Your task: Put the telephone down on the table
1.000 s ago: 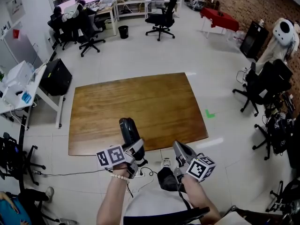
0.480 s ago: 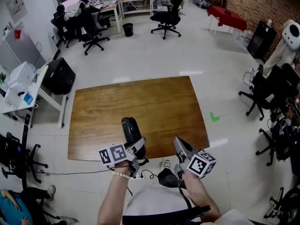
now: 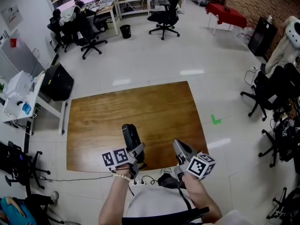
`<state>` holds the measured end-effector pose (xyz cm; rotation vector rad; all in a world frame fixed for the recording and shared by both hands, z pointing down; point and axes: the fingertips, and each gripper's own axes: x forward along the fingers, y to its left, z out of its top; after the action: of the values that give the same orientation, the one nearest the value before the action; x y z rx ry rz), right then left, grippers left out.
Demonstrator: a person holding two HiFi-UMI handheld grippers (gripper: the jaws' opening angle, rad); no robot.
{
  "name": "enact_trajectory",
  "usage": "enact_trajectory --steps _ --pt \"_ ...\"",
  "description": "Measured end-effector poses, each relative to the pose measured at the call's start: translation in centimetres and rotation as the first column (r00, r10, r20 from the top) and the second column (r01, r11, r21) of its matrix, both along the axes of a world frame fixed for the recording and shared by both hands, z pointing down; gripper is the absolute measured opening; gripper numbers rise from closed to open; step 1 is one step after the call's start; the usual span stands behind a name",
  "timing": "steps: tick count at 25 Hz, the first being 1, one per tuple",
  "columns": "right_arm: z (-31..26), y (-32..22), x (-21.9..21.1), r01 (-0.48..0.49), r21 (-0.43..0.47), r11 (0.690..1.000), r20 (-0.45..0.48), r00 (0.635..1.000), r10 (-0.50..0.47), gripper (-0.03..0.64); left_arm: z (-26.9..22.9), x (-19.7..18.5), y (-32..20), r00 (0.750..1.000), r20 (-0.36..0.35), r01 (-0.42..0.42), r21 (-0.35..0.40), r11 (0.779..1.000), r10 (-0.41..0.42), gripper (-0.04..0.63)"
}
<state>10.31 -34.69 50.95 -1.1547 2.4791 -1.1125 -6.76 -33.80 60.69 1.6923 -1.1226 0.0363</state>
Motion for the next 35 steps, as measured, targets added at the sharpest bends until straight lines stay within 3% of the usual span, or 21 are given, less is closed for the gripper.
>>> enact_trajectory --steps 16,19,26,31,35 --pt "3.2 -6.6 2.0 0.011 -0.078 0.997 0.056 0.998 -0.007 0.003 10.4 2.4 -7.5 0.976 0.199 -0.040 -0.217 0.975 0.085 0.295" --pt "3.6 -7.5 2.7 -0.001 -0.089 0.996 0.067 0.998 0.007 0.003 12.4 2.5 -8.0 0.957 0.260 -0.051 -0.275 0.960 0.125 0.295" --pt "4.8 -8.8 3.4 -0.005 -0.123 0.992 0.088 0.996 0.016 0.003 15.8 1.7 -8.4 0.879 0.427 -0.038 -0.386 0.922 0.215 0.296" --pt "5.2 -9.1 3.6 -0.008 -0.138 0.990 0.100 0.995 0.022 0.003 17.0 1.6 -7.9 0.853 0.466 -0.012 -0.430 0.903 0.234 0.296" --pt "5.1 -9.6 4.3 -0.012 -0.141 0.990 0.108 0.994 0.028 0.003 17.6 1.8 -8.1 0.848 0.486 0.032 -0.446 0.894 0.212 0.296"
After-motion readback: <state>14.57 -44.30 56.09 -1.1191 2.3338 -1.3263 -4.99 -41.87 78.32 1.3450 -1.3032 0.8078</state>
